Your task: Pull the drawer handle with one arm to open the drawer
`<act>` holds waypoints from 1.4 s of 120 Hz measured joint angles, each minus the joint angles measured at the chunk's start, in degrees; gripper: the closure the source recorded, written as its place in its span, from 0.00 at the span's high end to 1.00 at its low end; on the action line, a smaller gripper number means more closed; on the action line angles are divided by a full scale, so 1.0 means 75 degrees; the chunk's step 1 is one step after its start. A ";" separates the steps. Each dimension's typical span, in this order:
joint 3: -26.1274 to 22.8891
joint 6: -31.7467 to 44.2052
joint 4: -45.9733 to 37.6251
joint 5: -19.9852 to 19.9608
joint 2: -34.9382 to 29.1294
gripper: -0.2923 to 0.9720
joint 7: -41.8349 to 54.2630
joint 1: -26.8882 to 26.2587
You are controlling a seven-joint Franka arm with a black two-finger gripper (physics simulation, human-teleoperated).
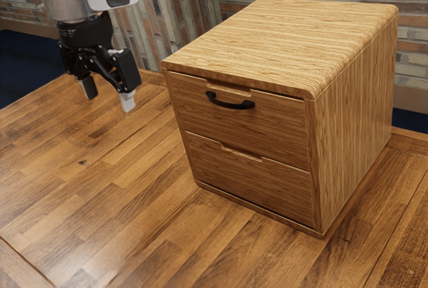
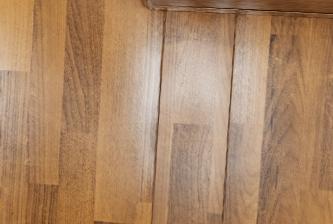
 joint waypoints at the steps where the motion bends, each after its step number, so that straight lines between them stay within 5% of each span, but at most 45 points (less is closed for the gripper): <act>1: 0.0071 0.0074 -0.0001 0.0013 0.0000 0.77 0.0001 -0.0063; 14: 0.0445 0.0787 -0.0035 0.0089 0.0009 0.77 0.0012 -0.0319; 32: 0.0153 0.1583 -0.0094 0.0228 -0.0151 0.77 0.0334 -0.0197; 72: -0.0147 0.3970 -0.1959 0.0327 -0.0910 0.77 0.4591 -0.0670; 93: -0.0788 0.5735 -0.3654 0.1615 -0.1503 0.77 0.6534 -0.0660; 126: -0.1457 0.7124 -0.4201 0.2825 -0.1623 0.76 0.8007 -0.0612; 143: -0.1488 0.7219 -0.4230 0.2883 -0.1512 0.62 0.8305 -0.0592; 168: -0.1388 0.6985 -0.4219 0.2174 -0.1519 0.45 0.8397 -0.0597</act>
